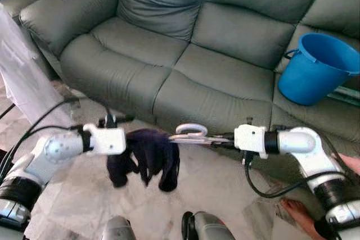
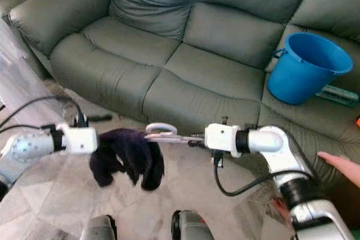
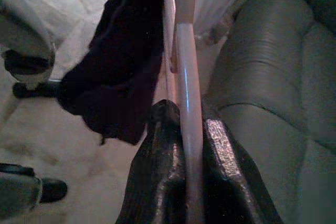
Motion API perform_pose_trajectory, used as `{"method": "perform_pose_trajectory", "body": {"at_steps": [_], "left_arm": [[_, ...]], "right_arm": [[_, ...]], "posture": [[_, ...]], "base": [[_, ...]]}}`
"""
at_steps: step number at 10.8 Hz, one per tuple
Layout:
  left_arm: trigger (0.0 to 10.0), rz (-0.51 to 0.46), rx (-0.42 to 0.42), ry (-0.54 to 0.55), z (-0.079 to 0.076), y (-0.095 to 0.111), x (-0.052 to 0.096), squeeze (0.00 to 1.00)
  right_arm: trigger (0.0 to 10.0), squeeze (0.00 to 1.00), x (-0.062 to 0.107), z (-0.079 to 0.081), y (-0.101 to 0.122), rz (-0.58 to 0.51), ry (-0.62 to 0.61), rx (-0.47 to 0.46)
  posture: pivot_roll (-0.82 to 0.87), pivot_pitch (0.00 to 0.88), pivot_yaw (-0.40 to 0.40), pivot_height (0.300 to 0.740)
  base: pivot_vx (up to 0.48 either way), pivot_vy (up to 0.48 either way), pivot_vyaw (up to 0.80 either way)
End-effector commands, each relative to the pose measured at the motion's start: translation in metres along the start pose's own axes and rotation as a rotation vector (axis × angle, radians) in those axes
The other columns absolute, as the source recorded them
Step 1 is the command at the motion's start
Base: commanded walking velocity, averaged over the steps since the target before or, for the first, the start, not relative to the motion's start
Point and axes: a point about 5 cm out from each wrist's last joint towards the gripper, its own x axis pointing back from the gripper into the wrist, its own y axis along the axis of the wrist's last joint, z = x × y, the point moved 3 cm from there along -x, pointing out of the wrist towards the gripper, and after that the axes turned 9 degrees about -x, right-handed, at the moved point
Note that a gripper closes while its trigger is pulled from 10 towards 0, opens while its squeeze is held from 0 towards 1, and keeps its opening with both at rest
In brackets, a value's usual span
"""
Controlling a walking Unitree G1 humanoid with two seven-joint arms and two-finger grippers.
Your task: Hang hanger
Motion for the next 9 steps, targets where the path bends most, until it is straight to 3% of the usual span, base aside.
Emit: {"method": "perform_pose_trajectory", "body": {"at_steps": [1,6,7,8,9], "left_arm": [[0.0,0.001,-0.041,-0.012,0.007,-0.001,0.001,0.0],[0.0,-0.015,-0.052,-0.015,0.009,-0.001,-0.005,0.0],[4.2,-0.023,-0.061,-0.008,0.011,0.002,-0.007,0.0],[10.0,-0.032,-0.056,-0.008,0.012,0.003,-0.009,0.0],[10.0,-0.057,-0.049,-0.014,0.012,0.007,-0.01,0.0]], "right_arm": [[10.0,0.0,0.001,-0.008,0.005,-0.013,-0.027,0.055],[10.0,0.0,-0.008,-0.012,0.008,-0.039,-0.07,0.152],[10.0,0.0,-0.011,-0.013,0.009,-0.048,-0.081,0.176],[10.0,0.0,-0.012,-0.013,0.009,-0.043,-0.082,0.201],[10.0,0.0,-0.014,-0.015,0.009,-0.041,-0.088,0.209]], "posture": [[-0.06,0.112,-0.08,0.74],[-0.06,0.115,-0.081,0.74],[-0.06,0.115,-0.081,0.74],[-0.06,0.115,-0.081,0.74],[-0.06,0.115,-0.081,0.74]], "base": [[0.0,0.0,0.0],[0.0,0.0,0.0],[0.0,0.0,0.0],[0.0,0.0,0.0],[0.0,0.0,0.0]]}}
